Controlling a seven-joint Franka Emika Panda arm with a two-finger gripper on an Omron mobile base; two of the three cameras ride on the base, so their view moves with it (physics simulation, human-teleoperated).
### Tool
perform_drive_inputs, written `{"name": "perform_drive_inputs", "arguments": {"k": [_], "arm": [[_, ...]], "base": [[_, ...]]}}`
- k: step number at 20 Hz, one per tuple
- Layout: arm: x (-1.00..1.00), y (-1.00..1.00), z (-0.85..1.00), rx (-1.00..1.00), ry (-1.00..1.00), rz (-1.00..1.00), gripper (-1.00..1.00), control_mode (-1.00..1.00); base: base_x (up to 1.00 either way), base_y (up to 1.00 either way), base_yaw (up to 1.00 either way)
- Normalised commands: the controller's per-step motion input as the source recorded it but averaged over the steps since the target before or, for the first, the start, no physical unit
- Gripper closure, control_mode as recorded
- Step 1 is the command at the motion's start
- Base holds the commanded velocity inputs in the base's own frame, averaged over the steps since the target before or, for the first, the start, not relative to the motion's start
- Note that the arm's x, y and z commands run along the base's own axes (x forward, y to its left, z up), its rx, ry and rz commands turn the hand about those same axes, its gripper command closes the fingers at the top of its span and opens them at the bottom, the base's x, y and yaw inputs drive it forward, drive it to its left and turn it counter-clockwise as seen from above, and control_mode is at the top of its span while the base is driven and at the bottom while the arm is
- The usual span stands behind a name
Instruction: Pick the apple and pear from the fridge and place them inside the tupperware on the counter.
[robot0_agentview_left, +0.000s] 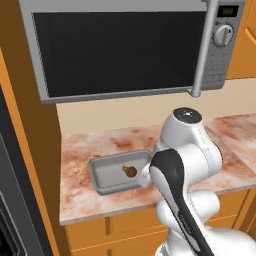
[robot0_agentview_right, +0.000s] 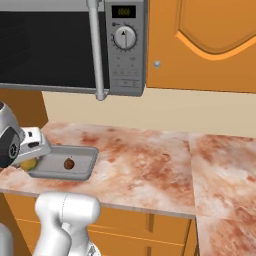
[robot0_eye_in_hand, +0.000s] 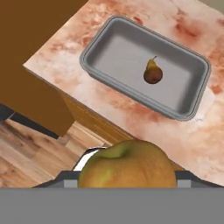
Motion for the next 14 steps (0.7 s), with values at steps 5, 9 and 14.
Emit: {"name": "perform_drive_inputs", "arguments": {"k": [5, 9, 14], "arm": [[0.52, 0.32, -0.47, -0.21, 0.07, 0.02, 1.0, -1.0], [0.46, 0.29, -0.5, -0.27, 0.06, 0.0, 1.0, -1.0], [0.46, 0.23, -0.43, -0.15, 0.01, 0.0, 1.0, -1.0]], "base": [[0.0, 0.0, 0.0], [0.0, 0.0, 0.0], [0.0, 0.0, 0.0]]}}
